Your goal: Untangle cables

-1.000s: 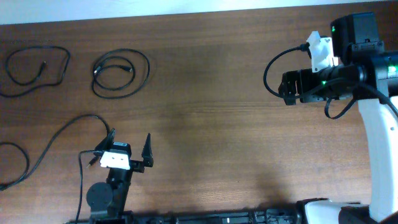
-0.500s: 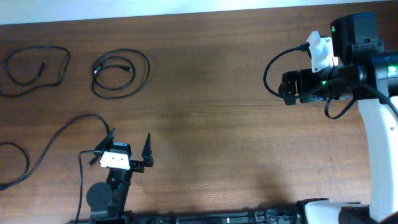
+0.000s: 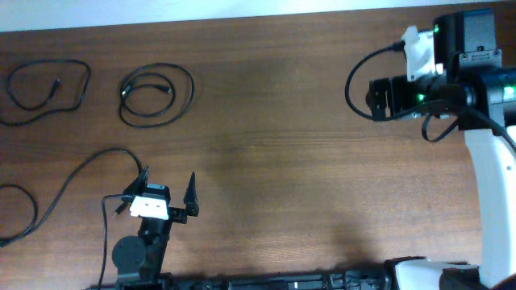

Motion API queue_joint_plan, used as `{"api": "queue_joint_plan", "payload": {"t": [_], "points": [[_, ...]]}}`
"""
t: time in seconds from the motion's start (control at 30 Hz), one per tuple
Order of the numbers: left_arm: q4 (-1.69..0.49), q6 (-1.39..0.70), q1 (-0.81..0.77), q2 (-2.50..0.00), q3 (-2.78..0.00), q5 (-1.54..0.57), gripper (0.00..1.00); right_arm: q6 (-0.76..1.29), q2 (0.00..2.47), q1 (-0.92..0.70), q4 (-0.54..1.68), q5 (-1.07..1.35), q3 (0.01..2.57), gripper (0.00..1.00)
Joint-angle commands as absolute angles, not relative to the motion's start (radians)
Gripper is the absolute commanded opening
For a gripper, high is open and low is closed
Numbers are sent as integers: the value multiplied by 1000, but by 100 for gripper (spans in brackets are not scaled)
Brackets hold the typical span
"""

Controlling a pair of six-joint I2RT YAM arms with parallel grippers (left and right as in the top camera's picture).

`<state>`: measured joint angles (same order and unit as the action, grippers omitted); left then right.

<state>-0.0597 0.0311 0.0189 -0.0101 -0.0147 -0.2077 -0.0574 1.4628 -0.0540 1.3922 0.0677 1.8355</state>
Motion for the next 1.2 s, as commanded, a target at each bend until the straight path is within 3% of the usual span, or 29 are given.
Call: {"api": "queue_joint_plan", "payload": {"t": [0.0,0.17,0.4,0.83,1.17], "points": [[-61,39,13,-6,-9,-197,99,-75,1364,-52,1272,51,1750,99],[-61,39,13,-6,-9,-197,99,-146,1142,-51,976,51,1387,99],[-61,39,13,-6,-9,-197,99,-207,838,-51,883,-6,1054,99],[-61,39,13,-6,-9,-197,99,-310,152,28,142,-46,267,99],[-61,39,13,-6,-9,-197,99,-242,3,28,101,-31,68,99]]}}
